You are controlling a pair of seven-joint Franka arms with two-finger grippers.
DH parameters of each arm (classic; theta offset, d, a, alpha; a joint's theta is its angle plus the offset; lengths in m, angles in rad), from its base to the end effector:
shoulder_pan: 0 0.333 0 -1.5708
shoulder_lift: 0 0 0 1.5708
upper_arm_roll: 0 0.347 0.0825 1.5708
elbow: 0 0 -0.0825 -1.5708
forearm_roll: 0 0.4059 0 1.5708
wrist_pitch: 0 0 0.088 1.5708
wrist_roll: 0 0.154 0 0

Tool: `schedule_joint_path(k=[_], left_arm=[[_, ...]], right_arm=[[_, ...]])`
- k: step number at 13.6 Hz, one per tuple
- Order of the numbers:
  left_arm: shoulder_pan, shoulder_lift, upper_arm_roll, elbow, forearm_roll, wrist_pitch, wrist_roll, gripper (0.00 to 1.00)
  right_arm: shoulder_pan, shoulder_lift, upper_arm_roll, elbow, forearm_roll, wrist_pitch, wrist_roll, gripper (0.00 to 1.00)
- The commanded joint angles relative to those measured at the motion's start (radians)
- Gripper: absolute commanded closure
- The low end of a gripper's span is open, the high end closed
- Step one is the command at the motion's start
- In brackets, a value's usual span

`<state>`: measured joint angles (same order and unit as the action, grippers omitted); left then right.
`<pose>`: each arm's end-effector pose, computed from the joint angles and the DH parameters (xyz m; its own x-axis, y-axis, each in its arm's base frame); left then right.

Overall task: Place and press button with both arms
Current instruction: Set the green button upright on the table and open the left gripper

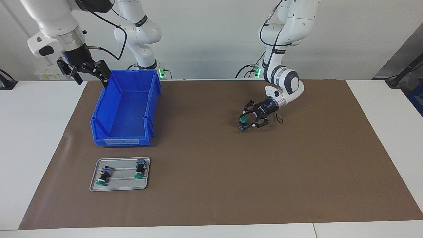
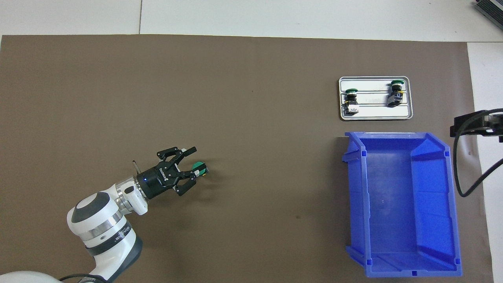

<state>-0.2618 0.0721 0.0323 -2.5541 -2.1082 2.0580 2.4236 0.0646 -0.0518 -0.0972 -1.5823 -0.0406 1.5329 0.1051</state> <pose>0.4637 -0.1919 0.2540 0.3195 -0.0421 0.9466 -0.8417 -0.4716 0.2631 0.5546 -0.0259 0.6288 0.9903 -0.1386 0.0059 -0.1387 -0.9897 0.0351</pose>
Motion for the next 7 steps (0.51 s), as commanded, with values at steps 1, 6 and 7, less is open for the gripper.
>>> schedule_joint_path(k=[1, 6, 7], left_arm=[[0.009, -0.067, -0.002, 0.018, 0.078, 0.065, -0.134, 0.38], [0.039, -0.103, 0.004, 0.074, 0.353, 0.149, -0.391, 0.38], [0.062, -0.104, 0.004, 0.08, 0.403, 0.157, -0.424, 0.38]], right_arm=[[-0.002, -0.02, 0.001, -0.024, 0.018, 0.013, -0.005, 0.0], [-0.002, -0.02, 0.001, -0.024, 0.018, 0.013, -0.005, 0.0], [-0.002, -0.02, 0.001, -0.024, 0.018, 0.013, -0.004, 0.0]])
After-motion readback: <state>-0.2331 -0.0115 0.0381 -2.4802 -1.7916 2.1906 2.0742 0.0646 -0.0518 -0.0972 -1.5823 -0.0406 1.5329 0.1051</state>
